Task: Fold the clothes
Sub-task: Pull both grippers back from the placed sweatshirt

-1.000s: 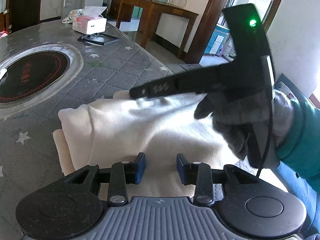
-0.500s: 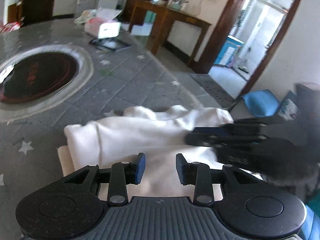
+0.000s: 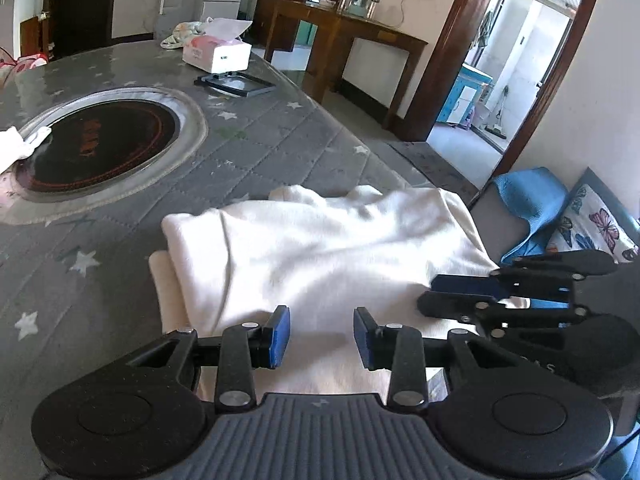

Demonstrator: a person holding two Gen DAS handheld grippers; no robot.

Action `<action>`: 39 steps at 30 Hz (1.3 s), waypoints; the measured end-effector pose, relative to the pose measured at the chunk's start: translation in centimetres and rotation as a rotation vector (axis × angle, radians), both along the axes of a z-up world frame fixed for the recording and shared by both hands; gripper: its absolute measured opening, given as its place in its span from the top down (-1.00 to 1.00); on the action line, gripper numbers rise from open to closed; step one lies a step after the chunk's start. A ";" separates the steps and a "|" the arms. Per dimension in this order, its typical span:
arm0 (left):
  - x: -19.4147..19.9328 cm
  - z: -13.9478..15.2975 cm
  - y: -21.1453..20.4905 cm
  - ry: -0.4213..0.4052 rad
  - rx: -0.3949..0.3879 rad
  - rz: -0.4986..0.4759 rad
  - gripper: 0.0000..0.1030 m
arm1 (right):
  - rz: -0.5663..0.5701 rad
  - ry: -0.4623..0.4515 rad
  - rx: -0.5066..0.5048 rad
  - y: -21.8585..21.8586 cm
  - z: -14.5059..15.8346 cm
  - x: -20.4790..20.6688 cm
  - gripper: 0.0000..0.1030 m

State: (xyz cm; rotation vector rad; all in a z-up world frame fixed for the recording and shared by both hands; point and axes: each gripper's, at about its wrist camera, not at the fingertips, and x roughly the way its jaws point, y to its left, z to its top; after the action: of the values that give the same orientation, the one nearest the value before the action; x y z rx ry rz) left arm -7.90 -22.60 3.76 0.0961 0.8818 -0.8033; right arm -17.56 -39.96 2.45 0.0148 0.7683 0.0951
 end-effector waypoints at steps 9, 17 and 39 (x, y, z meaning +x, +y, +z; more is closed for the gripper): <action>-2.5 0.3 1.4 -0.058 0.051 0.010 0.12 | -0.030 -0.023 -0.010 1.1 0.2 -1.8 0.59; -4.5 1.0 3.3 -0.078 0.076 0.041 -0.15 | -0.048 -0.036 0.004 2.4 0.6 -3.0 0.16; -7.3 1.2 7.4 -0.093 0.087 0.140 -0.88 | -0.121 -0.020 0.028 4.1 0.1 -5.5 -0.85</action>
State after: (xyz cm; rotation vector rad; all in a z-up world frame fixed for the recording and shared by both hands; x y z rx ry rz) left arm -15.15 -15.23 4.92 0.1455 0.8263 -0.6258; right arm -23.10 -35.86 2.59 0.0865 0.7449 -0.0087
